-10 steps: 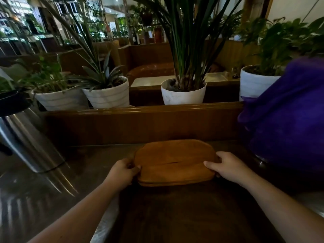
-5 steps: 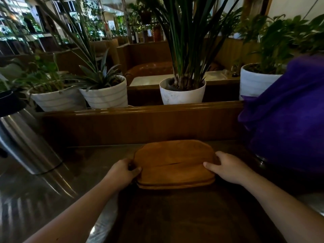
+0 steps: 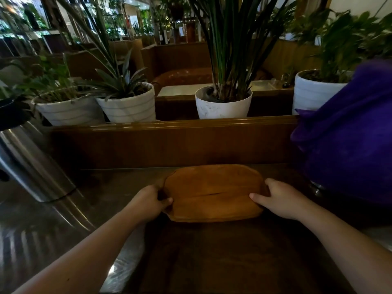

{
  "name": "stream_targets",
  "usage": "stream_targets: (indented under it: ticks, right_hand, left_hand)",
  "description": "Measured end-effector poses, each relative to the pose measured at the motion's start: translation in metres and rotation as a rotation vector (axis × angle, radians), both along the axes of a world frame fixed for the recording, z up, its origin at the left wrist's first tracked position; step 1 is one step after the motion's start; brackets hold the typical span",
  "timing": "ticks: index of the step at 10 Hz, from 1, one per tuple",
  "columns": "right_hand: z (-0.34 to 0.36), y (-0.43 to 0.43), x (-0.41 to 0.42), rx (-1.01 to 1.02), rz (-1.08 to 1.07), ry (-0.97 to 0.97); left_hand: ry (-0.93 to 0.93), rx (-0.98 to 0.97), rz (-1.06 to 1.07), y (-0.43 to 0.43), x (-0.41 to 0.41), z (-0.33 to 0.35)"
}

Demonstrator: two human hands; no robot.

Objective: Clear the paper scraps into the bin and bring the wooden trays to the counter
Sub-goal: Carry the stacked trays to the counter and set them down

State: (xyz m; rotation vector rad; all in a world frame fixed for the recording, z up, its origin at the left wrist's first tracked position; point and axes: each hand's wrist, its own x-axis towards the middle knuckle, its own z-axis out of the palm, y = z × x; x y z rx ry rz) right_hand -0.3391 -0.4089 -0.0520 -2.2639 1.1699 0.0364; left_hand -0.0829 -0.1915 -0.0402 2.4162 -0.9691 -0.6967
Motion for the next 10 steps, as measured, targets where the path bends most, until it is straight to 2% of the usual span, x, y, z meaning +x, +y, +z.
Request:
stream_targets:
  ticks: [3,6,8,10]
  right_hand:
    - [0.001,0.006,0.003,-0.005,-0.016,0.012]
    - [0.013,0.01,0.007,-0.114,0.02,0.196]
    - [0.031,0.012,0.008,-0.354,0.149,0.296]
    - [0.074,0.021,0.021,-0.622,0.305,0.099]
  left_hand:
    - [-0.075,0.0,0.008,-0.002,-0.005,-0.002]
    - [-0.113,0.032,-0.018,0.0,-0.005,-0.004]
    - [-0.359,0.157,-0.101,0.0,-0.008,0.01]
    - [-0.76,-0.019,-0.273,-0.011,-0.024,0.063]
